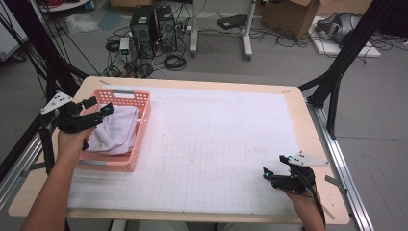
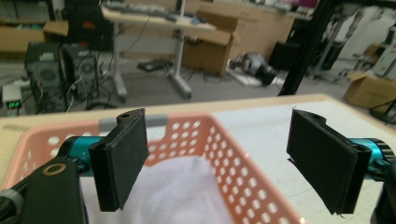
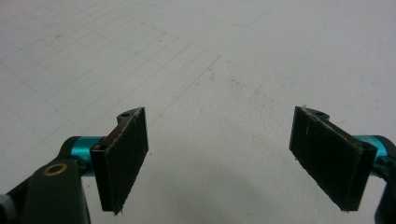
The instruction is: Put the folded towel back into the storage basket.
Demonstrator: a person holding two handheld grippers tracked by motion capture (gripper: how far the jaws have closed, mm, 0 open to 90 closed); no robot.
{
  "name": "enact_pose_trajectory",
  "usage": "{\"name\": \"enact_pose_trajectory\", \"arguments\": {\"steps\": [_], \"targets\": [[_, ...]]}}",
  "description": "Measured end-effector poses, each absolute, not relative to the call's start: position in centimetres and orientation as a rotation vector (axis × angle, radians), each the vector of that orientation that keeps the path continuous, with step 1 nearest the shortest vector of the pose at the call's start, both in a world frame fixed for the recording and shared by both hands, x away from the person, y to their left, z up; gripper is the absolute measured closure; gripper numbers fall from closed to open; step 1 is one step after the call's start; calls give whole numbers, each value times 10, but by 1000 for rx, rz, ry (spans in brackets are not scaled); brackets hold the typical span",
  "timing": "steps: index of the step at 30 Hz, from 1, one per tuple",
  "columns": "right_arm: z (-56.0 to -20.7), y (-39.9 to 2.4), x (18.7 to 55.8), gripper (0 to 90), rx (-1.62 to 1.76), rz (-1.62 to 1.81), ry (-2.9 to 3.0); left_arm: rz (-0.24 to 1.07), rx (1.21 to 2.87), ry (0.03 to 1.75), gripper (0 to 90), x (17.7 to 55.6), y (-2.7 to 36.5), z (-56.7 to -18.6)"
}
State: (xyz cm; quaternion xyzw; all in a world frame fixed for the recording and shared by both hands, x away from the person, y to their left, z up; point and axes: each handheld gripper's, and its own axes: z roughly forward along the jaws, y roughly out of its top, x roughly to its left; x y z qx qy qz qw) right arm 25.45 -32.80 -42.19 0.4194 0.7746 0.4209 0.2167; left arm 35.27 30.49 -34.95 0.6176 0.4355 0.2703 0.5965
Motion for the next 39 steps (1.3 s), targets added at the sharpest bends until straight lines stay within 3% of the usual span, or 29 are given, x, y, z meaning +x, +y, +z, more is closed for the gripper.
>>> {"name": "enact_pose_trajectory", "arguments": {"steps": [8, 23, 39], "targets": [[-420, -324, 255, 184, 1144, 1170, 2127, 608, 1467, 853, 193, 325, 257, -331], [-419, -324, 254, 184, 1133, 1184, 2113, 446, 1568, 742, 204, 320, 167, -337], [-415, -327, 253, 184, 1127, 1248, 2066, 393, 1614, 617, 212, 301, 126, -370]]}}
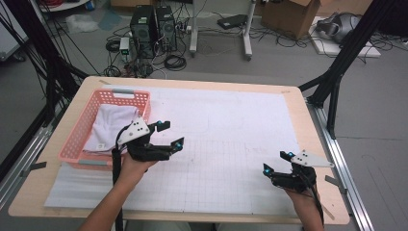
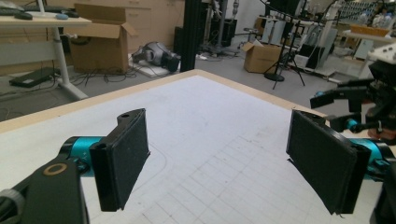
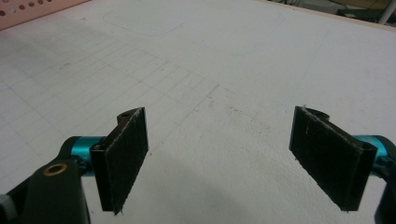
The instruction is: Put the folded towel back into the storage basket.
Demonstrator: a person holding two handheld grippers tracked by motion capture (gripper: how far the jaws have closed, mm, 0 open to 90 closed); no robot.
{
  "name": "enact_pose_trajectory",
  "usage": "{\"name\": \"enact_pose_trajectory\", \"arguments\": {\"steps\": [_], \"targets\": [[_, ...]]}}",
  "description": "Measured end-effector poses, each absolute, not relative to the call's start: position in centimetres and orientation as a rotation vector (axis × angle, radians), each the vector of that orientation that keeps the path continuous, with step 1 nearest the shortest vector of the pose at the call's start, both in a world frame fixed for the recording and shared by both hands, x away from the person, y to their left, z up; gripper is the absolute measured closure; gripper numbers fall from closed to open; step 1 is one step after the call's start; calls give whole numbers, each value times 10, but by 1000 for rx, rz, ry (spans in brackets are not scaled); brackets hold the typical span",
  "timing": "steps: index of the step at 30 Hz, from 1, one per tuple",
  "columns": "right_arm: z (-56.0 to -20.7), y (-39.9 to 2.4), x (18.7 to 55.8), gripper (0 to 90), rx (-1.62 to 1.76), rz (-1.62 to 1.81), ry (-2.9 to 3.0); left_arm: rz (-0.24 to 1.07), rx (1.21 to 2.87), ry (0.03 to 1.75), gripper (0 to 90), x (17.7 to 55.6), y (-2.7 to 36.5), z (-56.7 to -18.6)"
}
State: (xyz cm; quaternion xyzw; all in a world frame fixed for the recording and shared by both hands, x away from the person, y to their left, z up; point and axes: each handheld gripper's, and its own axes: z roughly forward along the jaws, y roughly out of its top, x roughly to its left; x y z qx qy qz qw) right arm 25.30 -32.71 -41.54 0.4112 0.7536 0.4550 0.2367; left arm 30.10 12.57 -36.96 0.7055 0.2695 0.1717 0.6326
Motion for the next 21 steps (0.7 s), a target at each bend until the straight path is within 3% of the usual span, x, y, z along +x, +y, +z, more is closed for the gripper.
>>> {"name": "enact_pose_trajectory", "arguments": {"steps": [12, 21], "targets": [[-415, -326, 251, 184, 1112, 1241, 2066, 376, 1673, 573, 214, 280, 103, -415], [-414, -327, 247, 184, 1118, 1235, 2063, 364, 1689, 589, 213, 275, 102, -428]]}}
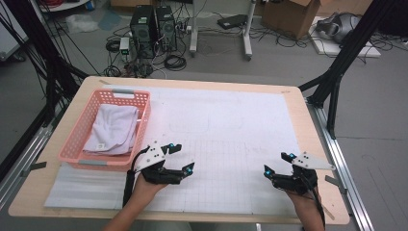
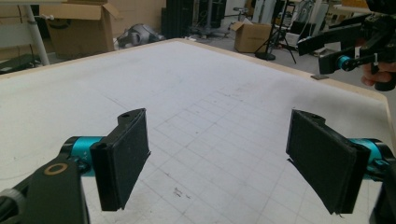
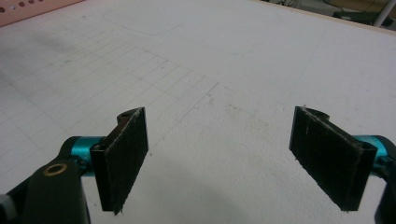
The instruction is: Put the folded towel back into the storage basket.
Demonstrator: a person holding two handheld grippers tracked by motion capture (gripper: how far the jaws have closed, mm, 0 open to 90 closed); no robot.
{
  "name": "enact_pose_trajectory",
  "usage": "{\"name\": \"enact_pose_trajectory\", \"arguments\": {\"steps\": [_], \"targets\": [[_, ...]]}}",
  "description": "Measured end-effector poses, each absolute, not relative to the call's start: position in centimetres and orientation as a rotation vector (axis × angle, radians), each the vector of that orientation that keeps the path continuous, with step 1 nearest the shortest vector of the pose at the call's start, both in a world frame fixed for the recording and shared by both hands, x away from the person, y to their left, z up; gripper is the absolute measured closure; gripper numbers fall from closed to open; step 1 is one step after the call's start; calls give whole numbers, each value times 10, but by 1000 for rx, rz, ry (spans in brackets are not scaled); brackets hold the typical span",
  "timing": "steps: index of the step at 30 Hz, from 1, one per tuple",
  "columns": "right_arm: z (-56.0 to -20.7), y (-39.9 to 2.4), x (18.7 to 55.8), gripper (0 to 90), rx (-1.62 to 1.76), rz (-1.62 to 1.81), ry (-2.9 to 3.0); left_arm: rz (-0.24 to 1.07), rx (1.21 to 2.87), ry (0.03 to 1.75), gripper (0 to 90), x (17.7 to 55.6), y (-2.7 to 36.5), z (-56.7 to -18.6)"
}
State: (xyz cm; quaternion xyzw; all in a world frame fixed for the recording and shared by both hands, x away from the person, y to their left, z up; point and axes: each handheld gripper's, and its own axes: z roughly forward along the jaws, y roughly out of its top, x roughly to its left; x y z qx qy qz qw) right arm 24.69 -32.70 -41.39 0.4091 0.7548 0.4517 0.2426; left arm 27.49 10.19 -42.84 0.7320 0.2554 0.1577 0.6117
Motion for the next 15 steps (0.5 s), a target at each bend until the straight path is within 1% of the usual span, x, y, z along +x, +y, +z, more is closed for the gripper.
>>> {"name": "enact_pose_trajectory", "arguments": {"steps": [15], "targets": [[-416, -327, 249, 184, 1110, 1224, 2076, 359, 1677, 645, 214, 280, 110, -434]]}}
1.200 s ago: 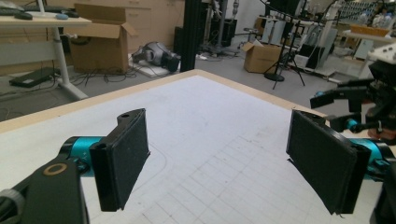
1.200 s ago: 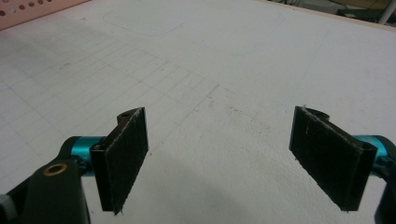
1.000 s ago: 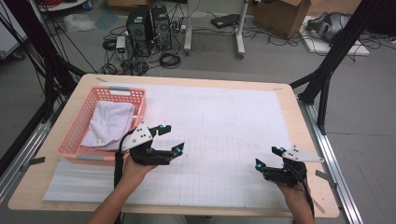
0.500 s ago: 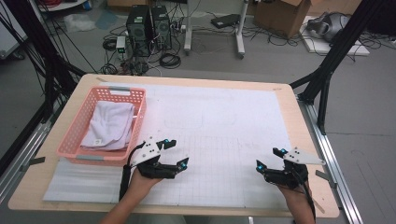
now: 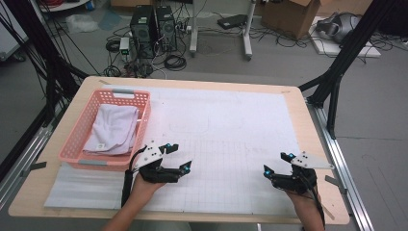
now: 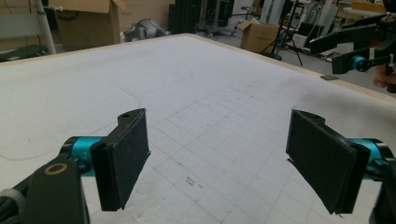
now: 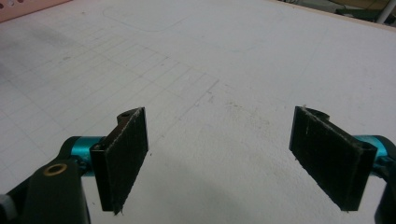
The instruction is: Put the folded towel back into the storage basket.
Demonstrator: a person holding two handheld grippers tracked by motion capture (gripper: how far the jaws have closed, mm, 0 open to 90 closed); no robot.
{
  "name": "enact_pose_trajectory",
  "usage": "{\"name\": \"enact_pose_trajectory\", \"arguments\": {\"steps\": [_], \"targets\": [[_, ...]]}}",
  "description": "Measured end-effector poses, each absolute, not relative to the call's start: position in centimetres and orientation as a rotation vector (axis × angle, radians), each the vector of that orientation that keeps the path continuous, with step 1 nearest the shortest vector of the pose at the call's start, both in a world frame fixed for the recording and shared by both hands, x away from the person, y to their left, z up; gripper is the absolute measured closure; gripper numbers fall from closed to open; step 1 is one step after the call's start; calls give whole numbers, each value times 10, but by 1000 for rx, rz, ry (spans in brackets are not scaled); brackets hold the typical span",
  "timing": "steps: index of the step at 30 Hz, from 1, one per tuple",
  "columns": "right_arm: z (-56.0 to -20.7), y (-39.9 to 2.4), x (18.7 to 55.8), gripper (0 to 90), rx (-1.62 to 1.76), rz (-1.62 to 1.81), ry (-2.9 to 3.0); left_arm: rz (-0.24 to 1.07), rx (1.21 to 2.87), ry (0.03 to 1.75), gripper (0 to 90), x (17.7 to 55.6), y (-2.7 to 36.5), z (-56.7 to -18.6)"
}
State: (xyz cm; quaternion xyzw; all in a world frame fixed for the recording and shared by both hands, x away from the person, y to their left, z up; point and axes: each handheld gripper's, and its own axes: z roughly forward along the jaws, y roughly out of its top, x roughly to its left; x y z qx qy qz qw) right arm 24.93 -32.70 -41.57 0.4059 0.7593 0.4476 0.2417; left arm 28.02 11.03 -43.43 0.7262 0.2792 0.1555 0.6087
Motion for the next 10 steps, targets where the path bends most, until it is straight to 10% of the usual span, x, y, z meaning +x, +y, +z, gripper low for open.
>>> {"name": "enact_pose_trajectory", "arguments": {"steps": [10], "targets": [[-416, -329, 250, 184, 1110, 1227, 2072, 355, 1678, 671, 216, 282, 114, -437]]}}
